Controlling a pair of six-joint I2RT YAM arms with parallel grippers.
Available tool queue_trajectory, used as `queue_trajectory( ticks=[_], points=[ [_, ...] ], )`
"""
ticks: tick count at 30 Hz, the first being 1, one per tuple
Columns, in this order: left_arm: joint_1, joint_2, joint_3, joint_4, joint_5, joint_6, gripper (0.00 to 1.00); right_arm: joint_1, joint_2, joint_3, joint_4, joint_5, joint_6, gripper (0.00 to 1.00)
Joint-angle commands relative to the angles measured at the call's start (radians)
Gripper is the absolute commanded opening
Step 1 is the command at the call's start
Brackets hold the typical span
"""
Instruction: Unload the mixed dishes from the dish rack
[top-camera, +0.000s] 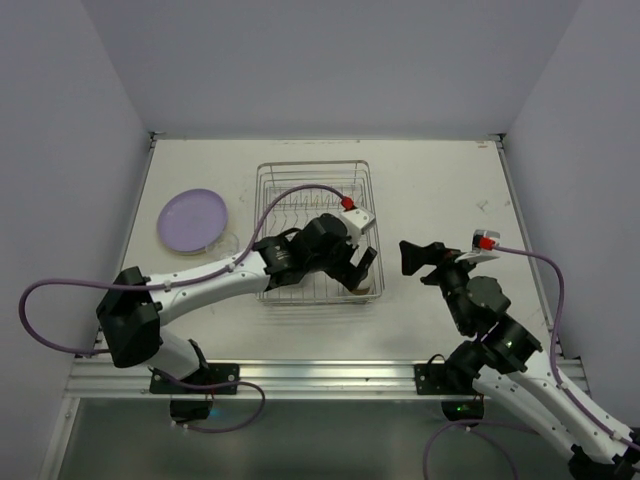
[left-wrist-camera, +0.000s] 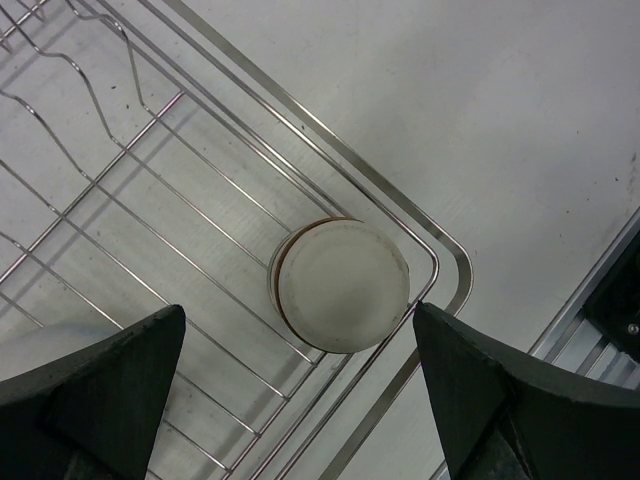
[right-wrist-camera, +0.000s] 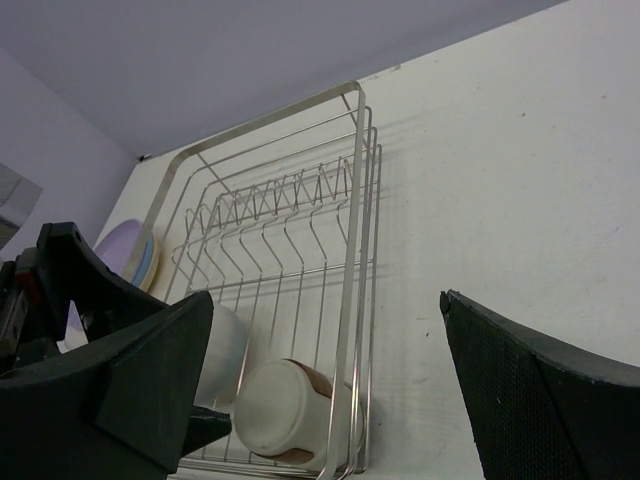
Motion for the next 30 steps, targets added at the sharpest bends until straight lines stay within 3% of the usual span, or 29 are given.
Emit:
queue_trajectory(
  ticks=[1, 24, 30],
  points=[
    [-0.016, 0.032, 0.048, 0.049, 0.020, 0.038, 1.00, -0.005, 0.001, -0.009, 0.051, 0.028, -0.007, 0.99],
    [-0.040, 0.168, 0.081, 0.066, 0.060, 0.077, 1.00, -0.005, -0.050, -0.031, 0.051, 0.043, 0.003, 0.99],
    [-0.042, 0.181, 0.081, 0.070, 0.065, 0.075, 0.87, -0.005, -0.096, -0.046, 0.051, 0.055, 0.000, 0.99]
  ],
)
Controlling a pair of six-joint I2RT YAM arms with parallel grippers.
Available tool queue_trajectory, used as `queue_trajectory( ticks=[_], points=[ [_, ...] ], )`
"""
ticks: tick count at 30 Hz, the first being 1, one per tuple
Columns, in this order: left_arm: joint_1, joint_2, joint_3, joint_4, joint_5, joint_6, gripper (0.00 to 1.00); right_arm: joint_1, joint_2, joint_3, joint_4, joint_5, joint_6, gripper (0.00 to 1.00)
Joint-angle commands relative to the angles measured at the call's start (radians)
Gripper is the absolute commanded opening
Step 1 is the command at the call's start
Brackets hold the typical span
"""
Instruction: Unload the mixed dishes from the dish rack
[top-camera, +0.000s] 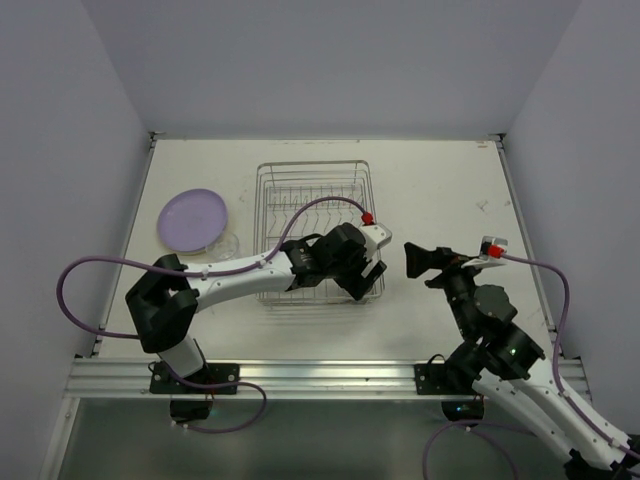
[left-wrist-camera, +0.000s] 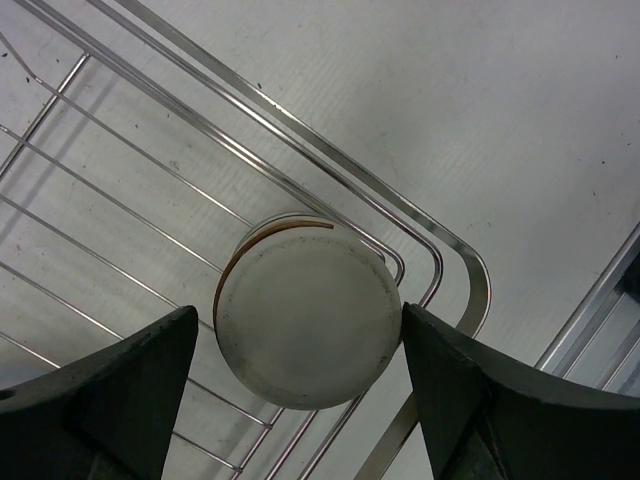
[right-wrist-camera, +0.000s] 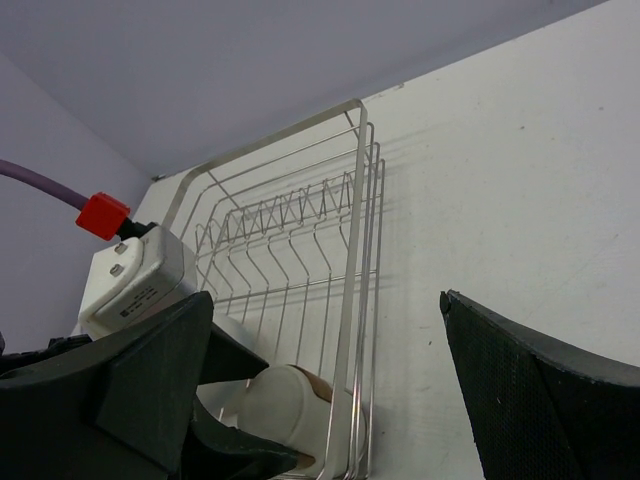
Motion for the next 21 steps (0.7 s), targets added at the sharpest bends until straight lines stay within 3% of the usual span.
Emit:
queue_trajectory(
  ticks=[1, 5, 9, 15, 21],
  points=[
    [-0.006, 0.006, 0.043, 0.057, 0.012, 0.019, 0.84, -0.003, -0.012, -0.006, 0.041, 0.046, -0.001, 0.99],
    [-0.006, 0.006, 0.043, 0.060, 0.018, 0.019, 0.74, -0.003, 0.003, -0.001, 0.042, 0.044, 0.001, 0.99],
    [-0.006, -0.002, 0.040, 0.060, -0.004, 0.013, 0.56, -0.003, 0.011, 0.000, 0.042, 0.041, 0.004, 0.99],
    [-0.003, -0.037, 0.043, 0.040, -0.115, -0.016, 0.45, -0.003, 0.014, 0.002, 0.042, 0.036, 0.002, 0.99],
    [0.063, -0.098, 0.024, 0.029, -0.163, -0.057, 0.41, -0.003, 0.019, 0.005, 0.042, 0.032, 0.001, 0.99]
  ],
)
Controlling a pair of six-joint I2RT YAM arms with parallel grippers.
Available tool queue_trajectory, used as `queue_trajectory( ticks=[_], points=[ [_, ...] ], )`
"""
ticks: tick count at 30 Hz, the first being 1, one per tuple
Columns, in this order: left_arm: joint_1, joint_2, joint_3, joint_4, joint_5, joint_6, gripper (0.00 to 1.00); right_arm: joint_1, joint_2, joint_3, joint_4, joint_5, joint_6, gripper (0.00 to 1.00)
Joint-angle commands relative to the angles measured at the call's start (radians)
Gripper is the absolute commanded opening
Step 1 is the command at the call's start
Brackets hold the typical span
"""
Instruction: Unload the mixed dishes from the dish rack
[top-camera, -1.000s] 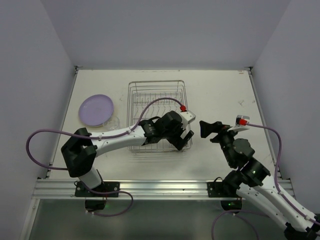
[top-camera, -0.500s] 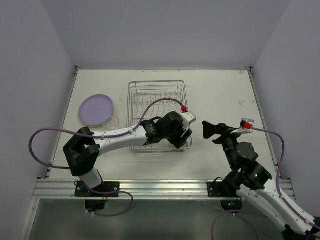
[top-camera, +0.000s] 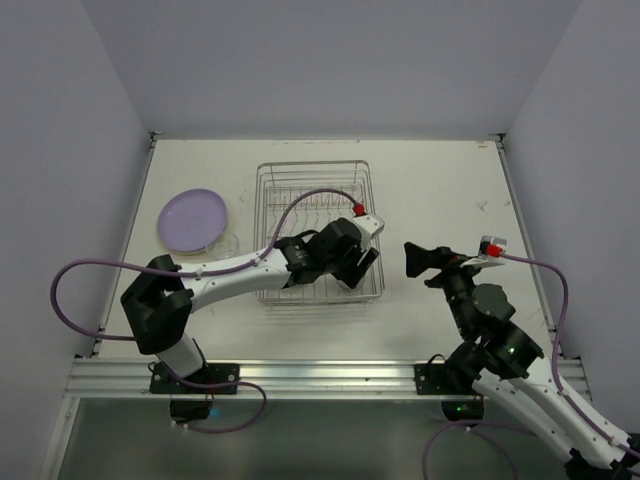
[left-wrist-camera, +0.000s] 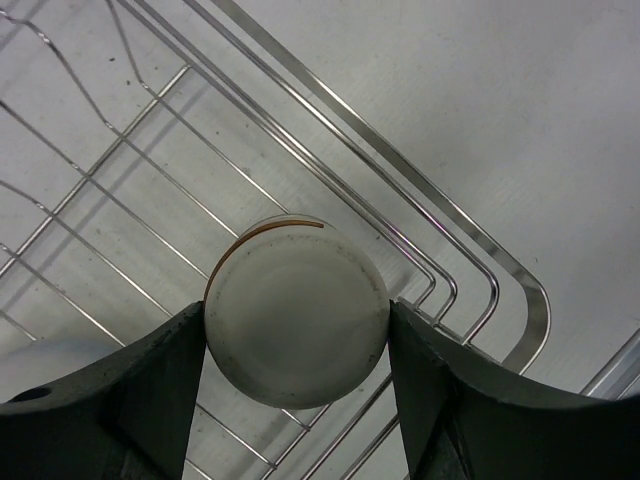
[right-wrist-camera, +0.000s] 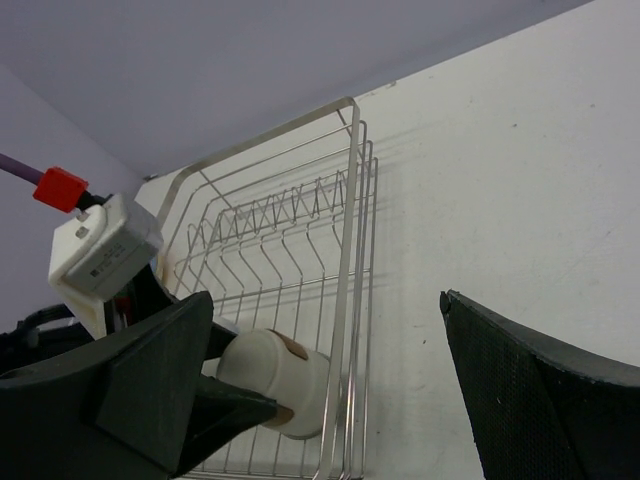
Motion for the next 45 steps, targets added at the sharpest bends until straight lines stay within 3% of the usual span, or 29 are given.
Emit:
queue_trajectory(
  ticks=[1, 10, 21, 32, 45],
  points=[
    [0.056, -0.104, 0.012, 0.025, -0.049, -0.054, 0.42, -0.003, 0.017, 0.008, 0.040, 0.015, 0.001, 0.99],
    [0.183, -0.293, -0.091, 0.110, 0.103, -0.120, 0.41, -0.003, 0.029, 0.017, 0.058, -0.045, -0.004, 0.99],
    [0.206, -0.492, -0.112, 0.170, 0.270, -0.192, 0.41, -0.005, 0.049, 0.065, 0.149, -0.434, 0.050, 0.99],
    [0.226, -0.589, -0.127, 0.242, 0.414, -0.269, 0.41, -0.005, -0.006, 0.066, 0.313, -0.732, 0.180, 0.99],
    [0.233, -0.624, -0.186, 0.421, 0.554, -0.332, 0.41, -0.005, 0.081, 0.024, 0.491, -0.850, 0.291, 0.91]
  ],
)
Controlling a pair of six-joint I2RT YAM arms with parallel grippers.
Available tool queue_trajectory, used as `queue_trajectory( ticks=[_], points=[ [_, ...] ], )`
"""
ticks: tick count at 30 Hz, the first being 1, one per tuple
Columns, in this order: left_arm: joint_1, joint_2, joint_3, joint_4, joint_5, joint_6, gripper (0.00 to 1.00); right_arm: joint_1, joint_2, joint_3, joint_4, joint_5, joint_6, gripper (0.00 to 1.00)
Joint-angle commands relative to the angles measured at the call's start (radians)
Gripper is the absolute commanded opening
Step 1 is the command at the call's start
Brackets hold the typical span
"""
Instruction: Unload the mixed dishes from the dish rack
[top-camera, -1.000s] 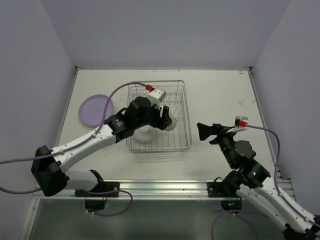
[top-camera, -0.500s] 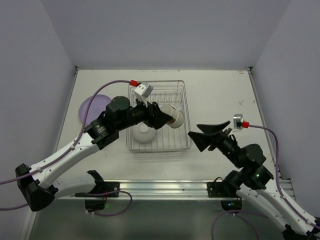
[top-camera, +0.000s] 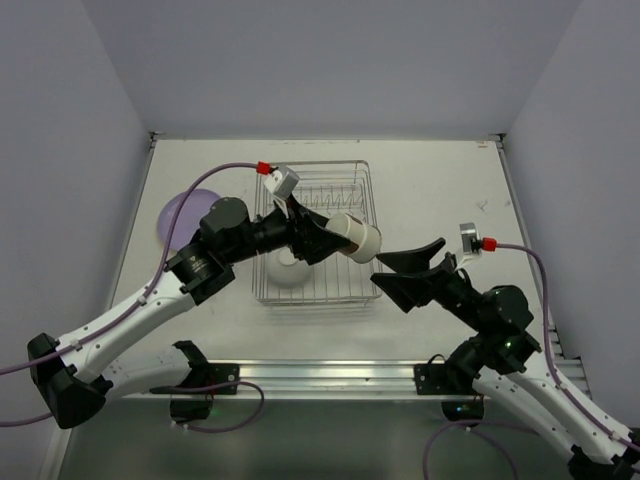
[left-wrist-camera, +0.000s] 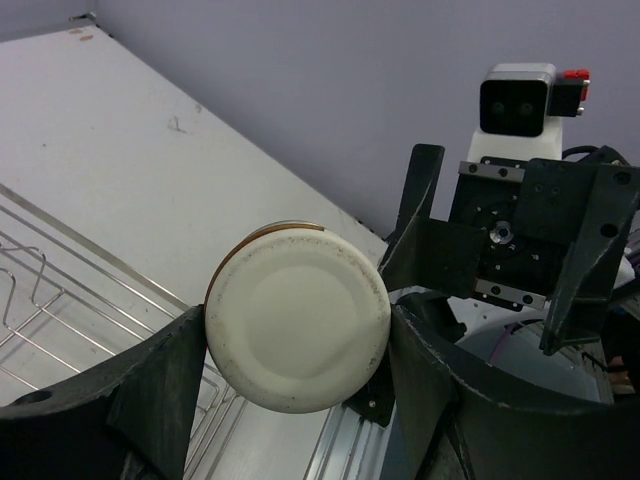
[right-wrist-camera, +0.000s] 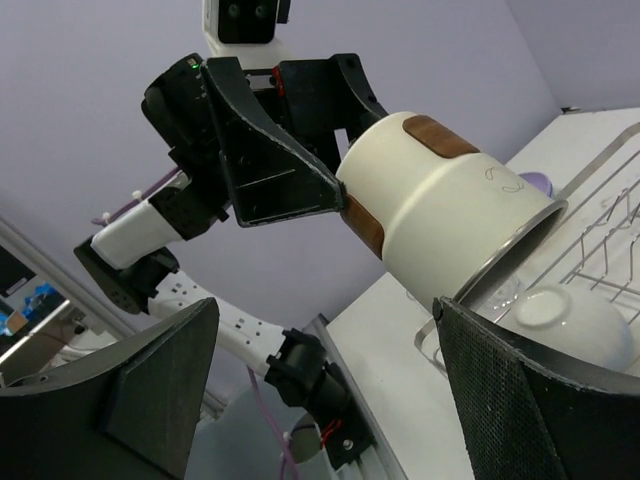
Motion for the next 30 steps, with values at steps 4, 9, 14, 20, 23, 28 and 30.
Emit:
queue_trajectory(
  ticks=[4, 9, 14, 20, 23, 28, 30],
  points=[
    [0.007, -0.035, -0.006, 0.113, 0.044, -0.031, 0.41, -0.003, 0.039, -0.006, 0.097, -0.059, 0.040, 0.89],
    [0.007, -0.056, -0.008, 0.095, 0.007, -0.016, 0.41, -0.005, 0.030, -0.014, 0.083, -0.036, 0.026, 0.89],
    [0.007, -0.070, 0.000, 0.066, -0.025, -0.001, 0.41, -0.003, 0.016, -0.014, 0.071, -0.013, 0.016, 0.89],
    [0.007, -0.062, -0.006, 0.078, 0.013, -0.010, 0.42, -0.005, 0.026, -0.023, 0.074, -0.006, 0.017, 0.89],
    [0.007, -0.047, -0.005, 0.085, 0.047, -0.018, 0.42, -0.003, 0.040, -0.024, 0.107, -0.029, 0.026, 0.87],
    [0.009, -0.041, -0.021, 0.125, 0.095, -0.031, 0.43, -0.003, 0.077, -0.021, 0.146, -0.066, 0.032, 0.85],
    [0.007, -0.035, -0.021, 0.134, 0.109, -0.033, 0.43, -0.005, 0.077, -0.024, 0.179, -0.078, 0.032, 0.84]
  ],
)
